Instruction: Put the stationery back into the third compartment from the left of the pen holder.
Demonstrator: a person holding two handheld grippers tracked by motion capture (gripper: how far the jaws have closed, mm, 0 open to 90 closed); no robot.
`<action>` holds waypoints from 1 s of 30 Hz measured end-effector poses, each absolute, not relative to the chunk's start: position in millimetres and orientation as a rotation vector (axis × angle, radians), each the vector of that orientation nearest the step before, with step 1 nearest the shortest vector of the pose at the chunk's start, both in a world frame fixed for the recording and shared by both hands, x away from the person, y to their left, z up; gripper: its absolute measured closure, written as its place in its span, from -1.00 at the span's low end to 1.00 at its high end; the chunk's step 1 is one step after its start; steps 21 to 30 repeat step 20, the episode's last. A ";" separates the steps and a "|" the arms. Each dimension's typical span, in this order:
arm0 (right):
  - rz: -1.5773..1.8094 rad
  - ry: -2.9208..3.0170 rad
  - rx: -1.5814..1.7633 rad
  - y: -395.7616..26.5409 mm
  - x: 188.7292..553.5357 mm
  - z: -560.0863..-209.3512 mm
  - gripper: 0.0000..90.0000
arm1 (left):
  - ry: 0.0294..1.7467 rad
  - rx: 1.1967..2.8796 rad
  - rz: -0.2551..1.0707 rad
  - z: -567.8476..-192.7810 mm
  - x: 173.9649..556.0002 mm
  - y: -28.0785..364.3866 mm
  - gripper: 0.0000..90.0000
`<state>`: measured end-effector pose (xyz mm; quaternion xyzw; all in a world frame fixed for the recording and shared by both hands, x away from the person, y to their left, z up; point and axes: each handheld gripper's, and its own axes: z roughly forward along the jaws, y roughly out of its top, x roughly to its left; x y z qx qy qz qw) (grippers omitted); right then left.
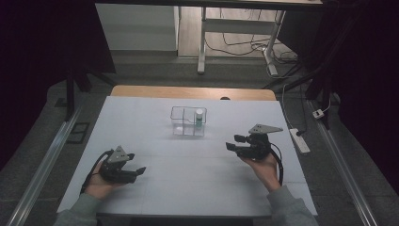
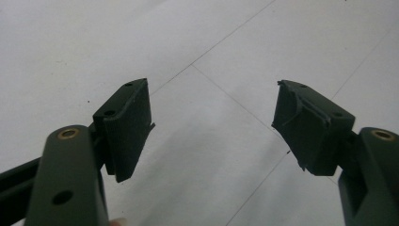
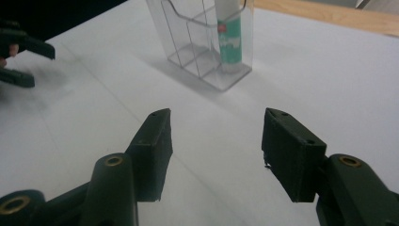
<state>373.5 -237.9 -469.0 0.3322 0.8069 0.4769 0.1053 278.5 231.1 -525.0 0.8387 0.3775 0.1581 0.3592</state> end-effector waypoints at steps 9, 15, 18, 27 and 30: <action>1.378 2.393 1.003 -261.3 355.7 -486.9 -0.10 | 0.976 2.157 0.402 -524.6 278.7 231.2 -0.39; 1.338 2.402 1.006 -271.5 348.0 -495.2 -0.12 | 0.981 2.150 0.399 -524.5 279.0 231.8 -0.39; 1.323 2.405 1.008 -273.8 346.7 -496.8 -0.13 | 0.982 2.147 0.398 -524.4 278.9 231.9 -0.39; 1.327 2.399 1.000 -273.5 346.7 -497.4 -0.13 | 0.984 2.145 0.399 -524.3 278.9 232.0 -0.39; 1.327 2.399 1.000 -273.5 346.7 -497.4 -0.13 | 0.984 2.145 0.399 -524.3 278.9 232.0 -0.39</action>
